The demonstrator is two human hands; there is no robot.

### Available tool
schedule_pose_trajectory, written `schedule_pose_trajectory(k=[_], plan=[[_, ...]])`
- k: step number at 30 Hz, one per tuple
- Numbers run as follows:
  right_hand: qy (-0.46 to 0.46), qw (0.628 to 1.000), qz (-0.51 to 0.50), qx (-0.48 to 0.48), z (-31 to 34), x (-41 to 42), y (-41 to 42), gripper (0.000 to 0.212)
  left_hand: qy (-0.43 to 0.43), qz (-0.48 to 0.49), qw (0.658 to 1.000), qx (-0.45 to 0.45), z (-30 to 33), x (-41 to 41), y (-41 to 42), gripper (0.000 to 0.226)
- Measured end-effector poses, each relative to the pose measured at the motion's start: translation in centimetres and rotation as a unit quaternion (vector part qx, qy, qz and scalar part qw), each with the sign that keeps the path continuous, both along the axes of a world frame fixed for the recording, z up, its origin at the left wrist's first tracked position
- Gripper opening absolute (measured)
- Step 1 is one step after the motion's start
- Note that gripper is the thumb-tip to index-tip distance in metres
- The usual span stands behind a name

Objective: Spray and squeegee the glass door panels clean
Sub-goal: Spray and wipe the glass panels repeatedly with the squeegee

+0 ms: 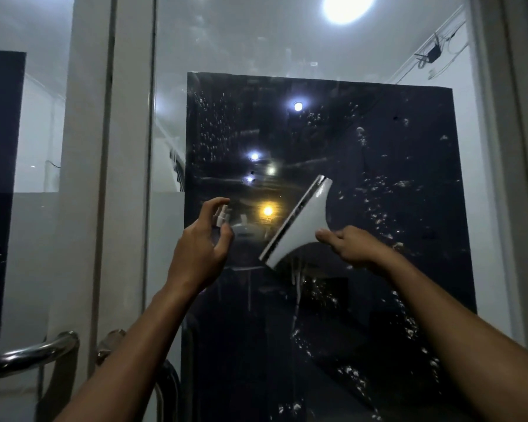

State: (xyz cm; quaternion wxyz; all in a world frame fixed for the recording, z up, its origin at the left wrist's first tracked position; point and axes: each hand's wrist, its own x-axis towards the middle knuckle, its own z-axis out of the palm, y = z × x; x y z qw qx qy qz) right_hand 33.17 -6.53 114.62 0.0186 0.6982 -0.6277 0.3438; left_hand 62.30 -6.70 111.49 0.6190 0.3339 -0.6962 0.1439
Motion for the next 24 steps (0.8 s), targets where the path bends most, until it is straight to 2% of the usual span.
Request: schedule_pose_trajectory(k=[4, 10, 12, 14, 16, 18, 24], plan=[[-0.110, 0.994, -0.009, -0.007, -2.6, 2.9, -1.3, 0.063, 0.011, -0.018, 1.000, 0.013, -0.8, -1.2, -0.2, 0.038], [-0.258, 0.966, 0.012, 0.021, -12.4, 5.8, 1.0, 0.063, 0.010, -0.036, 0.999, 0.030, -2.7, -2.5, 0.0, 0.037], [-0.332, 0.942, 0.042, 0.023, -12.0, 7.1, 1.3, 0.061, 0.009, -0.035, 0.999, 0.033, -2.8, -2.5, 0.1, 0.038], [-0.425, 0.901, 0.088, 0.011, -9.5, 7.9, 1.4, 0.056, 0.013, -0.030, 0.999, 0.032, -2.7, -2.5, 0.3, 0.037], [-0.480, 0.867, 0.132, 0.003, -6.8, 8.0, 1.8, 0.048, 0.020, -0.029, 0.999, 0.028, -2.7, -2.5, 0.4, 0.037], [-0.494, 0.857, 0.146, 0.003, -6.4, 8.0, 1.7, 0.045, 0.022, -0.030, 0.999, 0.028, -2.9, -2.5, 0.6, 0.036], [-0.482, 0.867, 0.110, 0.056, -13.9, 8.2, 2.9, 0.053, 0.022, -0.037, 0.998, 0.044, -4.8, -3.0, 1.6, 0.038]])
